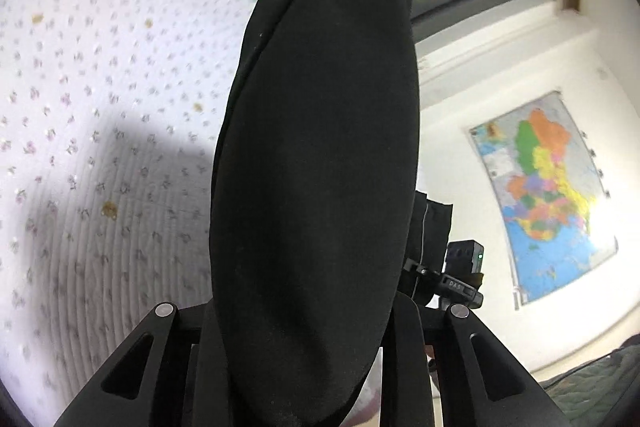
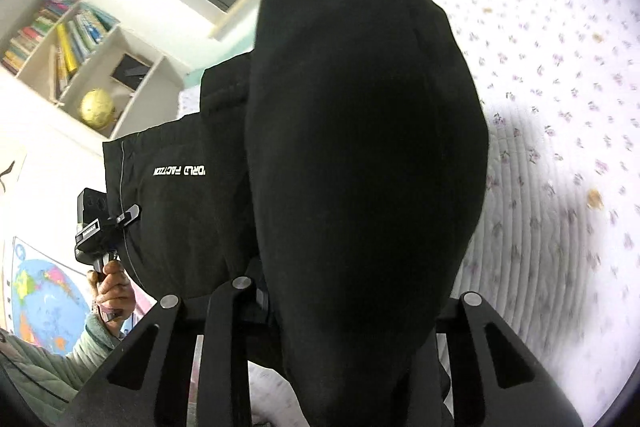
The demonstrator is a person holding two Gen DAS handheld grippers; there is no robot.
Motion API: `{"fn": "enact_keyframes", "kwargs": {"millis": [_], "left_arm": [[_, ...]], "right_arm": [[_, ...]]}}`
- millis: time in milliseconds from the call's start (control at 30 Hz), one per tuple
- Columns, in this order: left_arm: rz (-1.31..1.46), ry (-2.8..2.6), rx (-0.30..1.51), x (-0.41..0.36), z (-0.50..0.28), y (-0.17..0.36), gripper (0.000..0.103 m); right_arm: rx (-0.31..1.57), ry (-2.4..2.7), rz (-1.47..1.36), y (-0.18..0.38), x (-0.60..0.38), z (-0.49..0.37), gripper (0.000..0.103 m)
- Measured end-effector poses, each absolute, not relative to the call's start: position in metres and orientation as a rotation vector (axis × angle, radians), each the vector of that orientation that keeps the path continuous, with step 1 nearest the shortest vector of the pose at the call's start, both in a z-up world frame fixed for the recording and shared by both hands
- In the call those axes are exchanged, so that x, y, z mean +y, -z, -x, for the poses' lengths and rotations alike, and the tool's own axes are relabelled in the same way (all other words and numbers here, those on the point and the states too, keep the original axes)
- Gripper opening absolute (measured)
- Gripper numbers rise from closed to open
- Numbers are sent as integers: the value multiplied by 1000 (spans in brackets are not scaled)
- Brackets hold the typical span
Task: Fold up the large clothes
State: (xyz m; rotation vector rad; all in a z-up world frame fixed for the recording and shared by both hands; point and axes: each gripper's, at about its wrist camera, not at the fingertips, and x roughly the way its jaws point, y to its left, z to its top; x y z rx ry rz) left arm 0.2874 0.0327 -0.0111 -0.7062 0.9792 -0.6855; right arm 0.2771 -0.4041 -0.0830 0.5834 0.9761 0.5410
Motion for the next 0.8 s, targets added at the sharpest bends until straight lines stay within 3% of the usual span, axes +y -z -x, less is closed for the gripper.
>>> {"fn": "enact_keyframes", "kwargs": {"millis": [267, 533, 700, 800], "left_arm": [[707, 683, 1018, 65, -218, 0, 27], [773, 596, 1162, 87, -186, 92, 27], [837, 558, 1146, 116, -178, 150, 28], [846, 567, 1112, 127, -181, 172, 33]], "right_arm": [[1063, -514, -533, 69, -405, -251, 35], [1222, -468, -457, 121, -388, -261, 35], [1184, -453, -434, 156, -387, -269, 36], [1149, -461, -432, 168, -383, -269, 42]]}}
